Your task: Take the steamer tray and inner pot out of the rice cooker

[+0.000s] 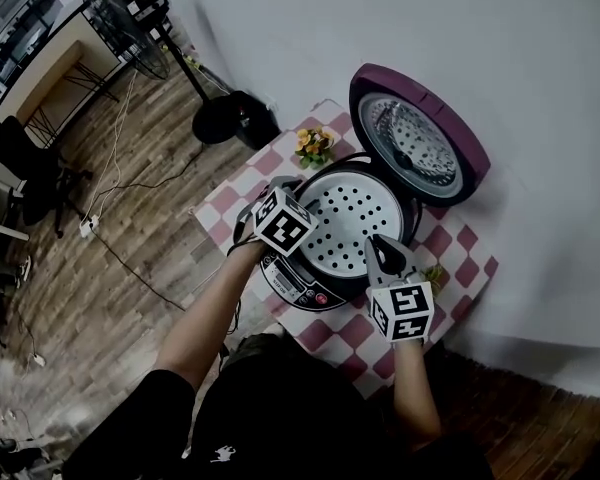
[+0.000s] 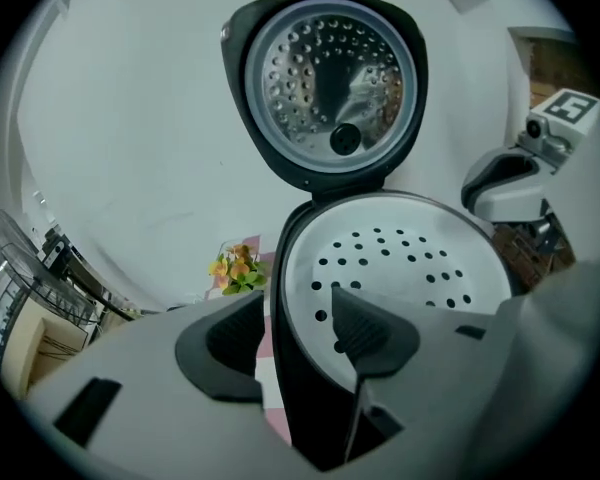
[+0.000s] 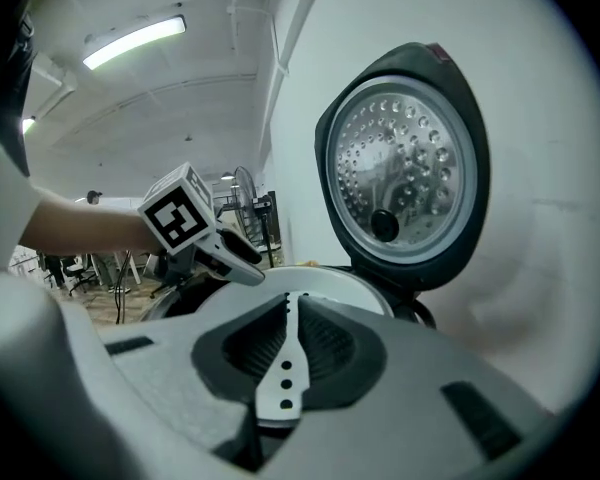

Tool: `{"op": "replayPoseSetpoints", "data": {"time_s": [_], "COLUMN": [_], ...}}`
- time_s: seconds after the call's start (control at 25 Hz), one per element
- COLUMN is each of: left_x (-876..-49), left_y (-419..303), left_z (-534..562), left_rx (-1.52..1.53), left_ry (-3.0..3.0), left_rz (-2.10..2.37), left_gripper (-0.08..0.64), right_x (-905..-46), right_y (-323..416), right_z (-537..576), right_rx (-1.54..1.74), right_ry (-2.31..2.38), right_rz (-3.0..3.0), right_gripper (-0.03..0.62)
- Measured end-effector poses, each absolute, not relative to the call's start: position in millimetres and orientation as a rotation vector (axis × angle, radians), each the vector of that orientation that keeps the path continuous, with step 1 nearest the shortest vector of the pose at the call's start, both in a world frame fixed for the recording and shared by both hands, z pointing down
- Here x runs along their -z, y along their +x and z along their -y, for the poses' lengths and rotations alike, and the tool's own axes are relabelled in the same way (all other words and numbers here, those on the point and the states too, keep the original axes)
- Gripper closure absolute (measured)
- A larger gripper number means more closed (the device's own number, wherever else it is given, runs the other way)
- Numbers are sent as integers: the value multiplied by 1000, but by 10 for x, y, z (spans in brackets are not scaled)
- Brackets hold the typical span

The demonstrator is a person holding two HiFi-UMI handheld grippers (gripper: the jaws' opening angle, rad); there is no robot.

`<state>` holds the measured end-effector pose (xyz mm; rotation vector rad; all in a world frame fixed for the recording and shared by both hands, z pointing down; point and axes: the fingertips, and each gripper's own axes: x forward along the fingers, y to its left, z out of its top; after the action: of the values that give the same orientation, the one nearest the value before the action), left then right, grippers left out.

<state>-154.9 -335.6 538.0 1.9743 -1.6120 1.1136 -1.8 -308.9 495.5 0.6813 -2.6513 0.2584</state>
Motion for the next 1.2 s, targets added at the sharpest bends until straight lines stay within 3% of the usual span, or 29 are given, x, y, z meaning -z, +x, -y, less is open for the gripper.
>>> {"op": "replayPoseSetpoints", "data": {"time_s": [0.32,0.56,1.2], "left_x": [-5573,-5712,-5326], "left_y": [-1572,-1619,-1574], "left_z": [3496,3526,3475], "left_rx": [-1253,-1351,-1005], "left_ry": [1910,1843,1871], "left_rz": [1511,1421,1489], "left_gripper": [357,416,509], "right_x": [-4973,-4955,-4854], "right_y": [-192,-132,-76], "right_z": [3051,3082,3053], "right_rx": [-240,-281,-290], "right_ry": [575,578,578], "right_rz": [2636,2663,2708], "right_gripper": [572,572,572]}}
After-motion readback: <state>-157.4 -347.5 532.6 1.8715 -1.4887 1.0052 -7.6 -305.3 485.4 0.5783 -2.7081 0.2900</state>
